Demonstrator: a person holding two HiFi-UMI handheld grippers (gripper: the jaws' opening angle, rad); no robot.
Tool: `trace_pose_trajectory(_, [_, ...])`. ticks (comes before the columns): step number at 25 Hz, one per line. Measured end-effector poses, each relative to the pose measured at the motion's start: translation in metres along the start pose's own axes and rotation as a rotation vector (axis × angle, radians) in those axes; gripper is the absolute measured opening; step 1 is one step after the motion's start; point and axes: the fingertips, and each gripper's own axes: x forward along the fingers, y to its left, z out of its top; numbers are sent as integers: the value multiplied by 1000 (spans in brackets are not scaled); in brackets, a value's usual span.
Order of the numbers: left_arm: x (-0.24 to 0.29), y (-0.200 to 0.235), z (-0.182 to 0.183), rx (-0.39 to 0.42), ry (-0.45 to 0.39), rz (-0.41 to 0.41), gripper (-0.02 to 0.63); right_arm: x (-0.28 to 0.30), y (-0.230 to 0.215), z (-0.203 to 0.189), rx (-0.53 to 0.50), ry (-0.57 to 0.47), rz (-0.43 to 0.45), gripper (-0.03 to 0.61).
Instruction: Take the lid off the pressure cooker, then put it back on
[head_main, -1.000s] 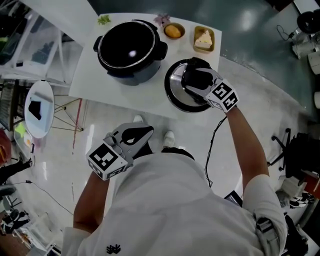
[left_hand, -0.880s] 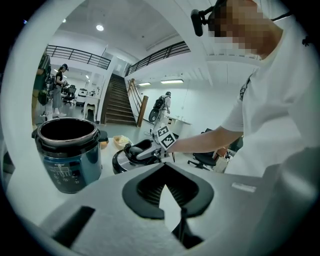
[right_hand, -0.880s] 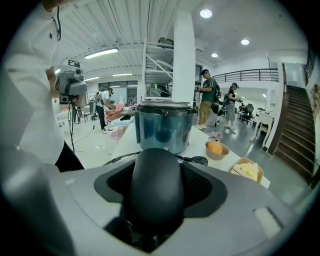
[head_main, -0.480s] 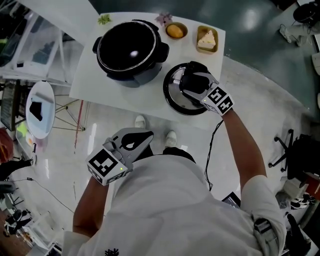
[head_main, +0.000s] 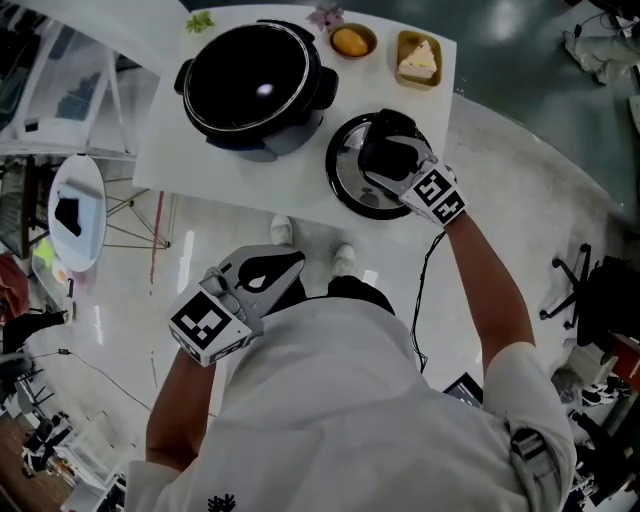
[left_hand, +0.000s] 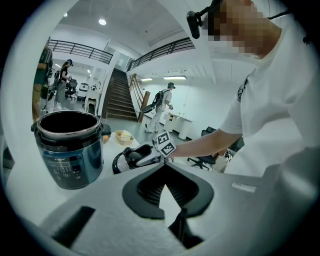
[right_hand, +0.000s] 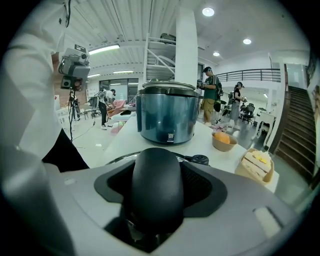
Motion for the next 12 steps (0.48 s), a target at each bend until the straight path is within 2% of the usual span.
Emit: trace_pose_trajectory(12, [0, 4, -2, -4, 8, -1, 6, 2, 5, -8, -7, -25, -5, 302])
